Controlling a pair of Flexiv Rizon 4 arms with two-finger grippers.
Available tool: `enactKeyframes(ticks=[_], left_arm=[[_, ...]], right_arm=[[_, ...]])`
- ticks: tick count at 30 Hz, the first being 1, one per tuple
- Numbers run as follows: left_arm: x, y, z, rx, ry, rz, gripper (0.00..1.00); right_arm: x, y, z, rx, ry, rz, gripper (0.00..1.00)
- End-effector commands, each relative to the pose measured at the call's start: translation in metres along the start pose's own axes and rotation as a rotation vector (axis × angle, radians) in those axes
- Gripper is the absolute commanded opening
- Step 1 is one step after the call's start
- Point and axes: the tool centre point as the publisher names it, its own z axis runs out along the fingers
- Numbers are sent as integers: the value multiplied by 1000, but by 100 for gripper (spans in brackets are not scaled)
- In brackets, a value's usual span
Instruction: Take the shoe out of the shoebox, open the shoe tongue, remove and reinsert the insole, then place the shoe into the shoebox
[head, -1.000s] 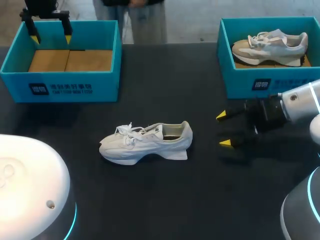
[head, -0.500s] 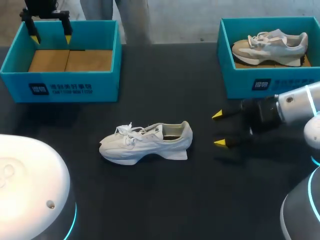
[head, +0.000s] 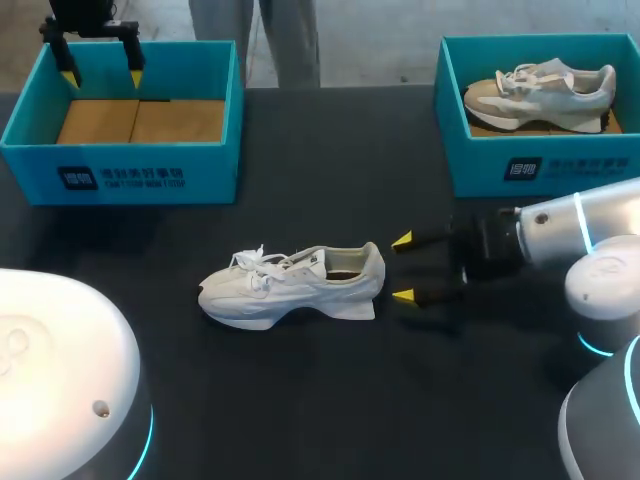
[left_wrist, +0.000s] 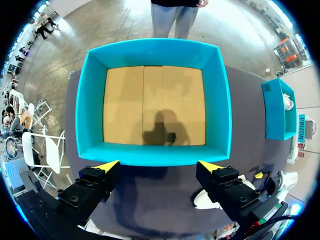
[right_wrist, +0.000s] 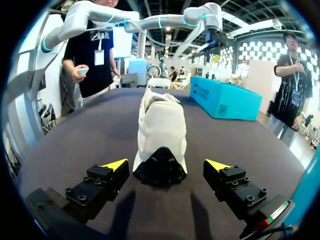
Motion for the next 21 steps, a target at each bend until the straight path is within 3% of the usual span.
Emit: enactKeyframes(ticks=[1, 21], left_arm=[[0, 0, 0, -1, -1, 0, 100], [0, 0, 0, -1, -1, 0, 100]], right_arm=[[-5, -3, 17, -12, 2, 1, 100], [-1, 10, 56, -41, 88, 8, 100]])
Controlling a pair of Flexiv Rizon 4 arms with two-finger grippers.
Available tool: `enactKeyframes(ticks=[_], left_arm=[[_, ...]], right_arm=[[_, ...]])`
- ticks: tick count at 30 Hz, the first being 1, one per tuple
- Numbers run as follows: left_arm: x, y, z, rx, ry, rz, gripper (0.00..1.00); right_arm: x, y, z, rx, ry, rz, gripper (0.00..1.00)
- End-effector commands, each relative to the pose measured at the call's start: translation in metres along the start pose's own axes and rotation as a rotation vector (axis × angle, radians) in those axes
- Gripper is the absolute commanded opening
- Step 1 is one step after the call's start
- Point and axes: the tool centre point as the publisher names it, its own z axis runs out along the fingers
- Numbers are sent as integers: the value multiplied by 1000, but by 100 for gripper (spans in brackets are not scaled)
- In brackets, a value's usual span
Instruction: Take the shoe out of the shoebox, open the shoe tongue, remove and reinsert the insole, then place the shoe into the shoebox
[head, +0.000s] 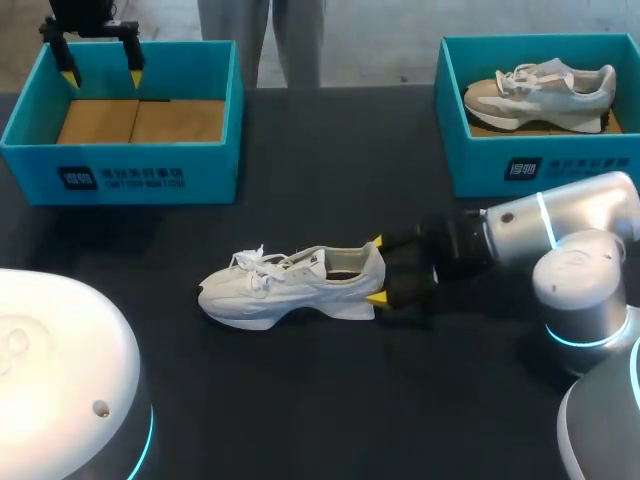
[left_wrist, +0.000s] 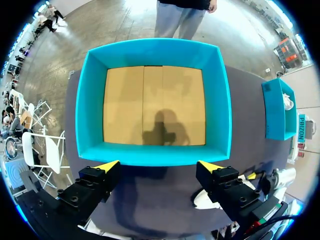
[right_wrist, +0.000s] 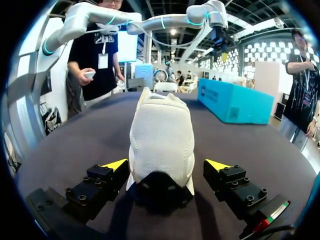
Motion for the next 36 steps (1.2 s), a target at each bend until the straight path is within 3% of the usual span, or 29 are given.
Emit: enactKeyframes(ticks=[1, 8, 21, 22, 23, 26, 27, 36], left_arm=[[0, 0, 0, -1, -1, 0, 100], [0, 0, 0, -1, -1, 0, 100], [0, 0, 0, -1, -1, 0, 100], [0, 0, 0, -1, -1, 0, 100], [0, 0, 0, -1, -1, 0, 100], [0, 0, 0, -1, -1, 0, 100], [0, 0, 0, -1, -1, 0, 100], [0, 0, 0, -1, -1, 0, 100]], right_arm=[[-4, 0, 14, 1, 16, 5, 100], [-7, 1, 28, -12, 21, 13, 100], [-5, 0, 34, -5, 52, 10, 100], [-4, 0, 34, -3, 50, 12, 94], [-3, -1, 33, -1, 49, 13, 49], [-1, -1, 30, 5, 43, 13, 21], [-1, -1, 29, 8, 40, 13, 0], [2, -4, 14, 18, 18, 14, 0]])
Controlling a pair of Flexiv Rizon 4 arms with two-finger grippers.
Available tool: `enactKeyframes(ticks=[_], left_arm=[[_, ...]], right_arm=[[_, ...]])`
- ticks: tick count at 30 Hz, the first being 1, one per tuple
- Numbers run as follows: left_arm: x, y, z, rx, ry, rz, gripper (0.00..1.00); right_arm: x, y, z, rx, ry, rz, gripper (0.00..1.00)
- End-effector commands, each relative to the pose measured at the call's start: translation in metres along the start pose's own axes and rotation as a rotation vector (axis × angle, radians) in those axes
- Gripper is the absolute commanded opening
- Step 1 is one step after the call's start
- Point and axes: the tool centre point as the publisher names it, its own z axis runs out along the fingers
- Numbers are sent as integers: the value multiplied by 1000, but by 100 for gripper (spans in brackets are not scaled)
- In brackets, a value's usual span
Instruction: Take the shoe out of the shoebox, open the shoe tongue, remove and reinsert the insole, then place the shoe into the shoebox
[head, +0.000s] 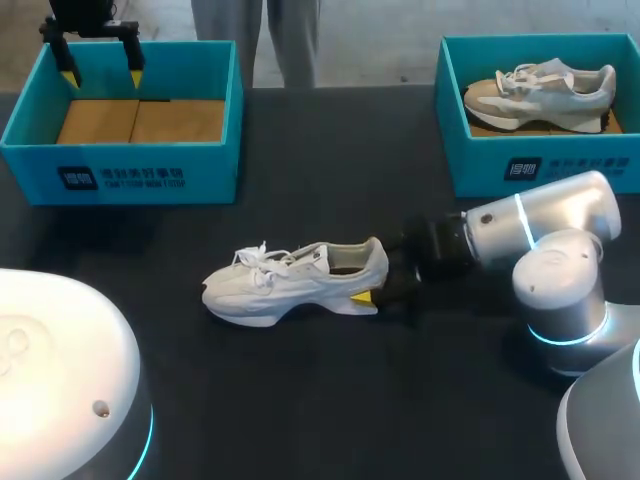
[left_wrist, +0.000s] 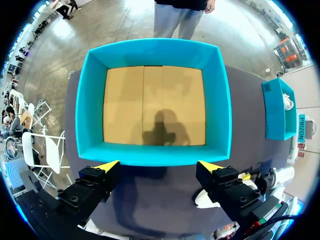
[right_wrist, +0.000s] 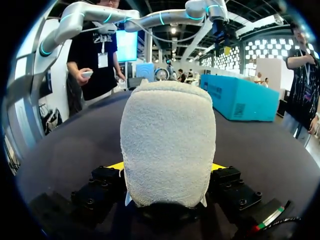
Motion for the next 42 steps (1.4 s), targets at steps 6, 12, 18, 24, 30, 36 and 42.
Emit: enactKeyframes(ticks=[6, 12, 18, 24, 30, 36, 42], left_arm=[[0, 0, 0, -1, -1, 0, 100], [0, 0, 0, -1, -1, 0, 100], [0, 0, 0, -1, -1, 0, 100], [0, 0, 0, -1, -1, 0, 100], [0, 0, 0, -1, -1, 0, 100], [0, 0, 0, -1, -1, 0, 100], [0, 0, 0, -1, -1, 0, 100]], right_arm=[[4, -7, -23, 29, 16, -7, 0], [3, -10, -28, 31, 12, -14, 0], [3, -12, -25, 21, 7, -3, 0], [3, -12, -25, 21, 7, -3, 0], [3, -12, -25, 21, 7, -3, 0], [3, -12, -25, 21, 7, -3, 0], [3, -12, -25, 21, 7, -3, 0]])
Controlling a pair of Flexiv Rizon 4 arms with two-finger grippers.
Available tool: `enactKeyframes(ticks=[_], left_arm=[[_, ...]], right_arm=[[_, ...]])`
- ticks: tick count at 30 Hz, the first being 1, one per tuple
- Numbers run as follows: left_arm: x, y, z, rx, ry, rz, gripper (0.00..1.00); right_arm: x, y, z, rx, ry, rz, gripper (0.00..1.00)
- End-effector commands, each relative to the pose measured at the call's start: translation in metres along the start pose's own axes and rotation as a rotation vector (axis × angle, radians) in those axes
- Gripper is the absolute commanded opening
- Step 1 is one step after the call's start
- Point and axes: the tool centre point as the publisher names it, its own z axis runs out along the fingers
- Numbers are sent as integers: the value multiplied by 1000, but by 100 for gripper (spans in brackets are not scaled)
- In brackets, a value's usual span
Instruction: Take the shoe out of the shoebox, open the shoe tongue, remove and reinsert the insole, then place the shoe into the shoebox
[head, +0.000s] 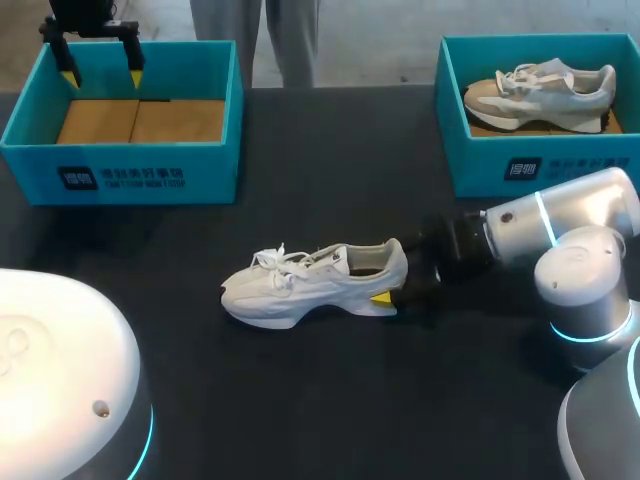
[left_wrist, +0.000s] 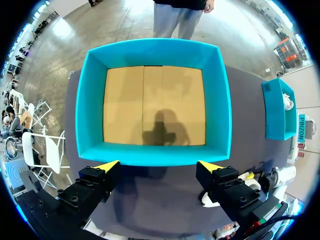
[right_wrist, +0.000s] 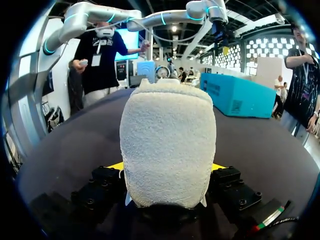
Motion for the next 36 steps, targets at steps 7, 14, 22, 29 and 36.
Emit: enactKeyframes(ticks=[7, 14, 22, 29, 36], left_arm=[[0, 0, 0, -1, -1, 0, 100], [0, 0, 0, -1, -1, 0, 100], [0, 0, 0, -1, -1, 0, 100], [2, 11, -4, 13, -16, -22, 100], [9, 26, -10, 0, -58, -136, 100]], right_arm=[[0, 0, 1, 2, -2, -1, 0], [0, 0, 1, 2, -2, -1, 0], [0, 0, 1, 2, -2, -1, 0], [0, 0, 1, 2, -2, -1, 0], [0, 0, 1, 2, -2, -1, 0]])
